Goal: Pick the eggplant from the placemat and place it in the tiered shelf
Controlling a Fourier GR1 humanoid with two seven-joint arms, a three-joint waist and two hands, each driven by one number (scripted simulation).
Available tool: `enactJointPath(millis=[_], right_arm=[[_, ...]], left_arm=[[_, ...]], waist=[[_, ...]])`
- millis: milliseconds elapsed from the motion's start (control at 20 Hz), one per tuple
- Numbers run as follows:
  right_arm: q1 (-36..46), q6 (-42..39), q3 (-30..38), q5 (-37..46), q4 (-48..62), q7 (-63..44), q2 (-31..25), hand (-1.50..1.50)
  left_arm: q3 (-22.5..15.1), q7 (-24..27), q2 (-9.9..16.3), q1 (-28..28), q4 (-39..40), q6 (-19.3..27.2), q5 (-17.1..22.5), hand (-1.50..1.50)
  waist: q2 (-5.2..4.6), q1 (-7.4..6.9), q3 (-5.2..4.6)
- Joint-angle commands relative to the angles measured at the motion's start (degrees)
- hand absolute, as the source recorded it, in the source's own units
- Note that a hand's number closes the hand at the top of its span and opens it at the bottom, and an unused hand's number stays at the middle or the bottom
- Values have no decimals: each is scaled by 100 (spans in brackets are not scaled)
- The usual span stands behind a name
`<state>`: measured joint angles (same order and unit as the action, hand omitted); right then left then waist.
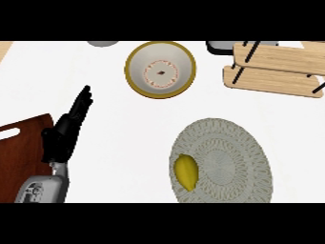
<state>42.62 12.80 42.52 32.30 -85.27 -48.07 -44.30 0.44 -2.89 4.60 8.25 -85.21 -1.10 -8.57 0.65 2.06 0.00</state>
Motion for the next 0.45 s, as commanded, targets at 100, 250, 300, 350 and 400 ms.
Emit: enactJointPath(millis=[100, 250, 300, 350, 400], right_arm=[[-1454, -1557, 1145, -998, -1014, -280, -492, -150], [-2183, -2126, 2097, -1672, -1024, 236, -438, -150], [-2215, -2377, 2343, -1911, -1379, -102, -516, -150], [-2405, -2502, 2677, -2111, -1277, 117, -454, -150], [-2583, -2731, 2925, -2261, -1129, 254, -566, -150]], left_arm=[[-29, 163, -15, -220, -41, 75, -91, 0], [-153, -152, -96, -186, -286, 107, -132, 0], [-72, 233, -49, -289, -2, 16, -60, 0], [77, -28, 10, 127, 75, 65, -26, 0], [-9, -74, 25, -26, -106, -33, -8, 0]], waist=[[7, 84, 4], [9, 73, 12], [-2, 53, 3], [-10, 68, 6], [-13, 16, 6]])
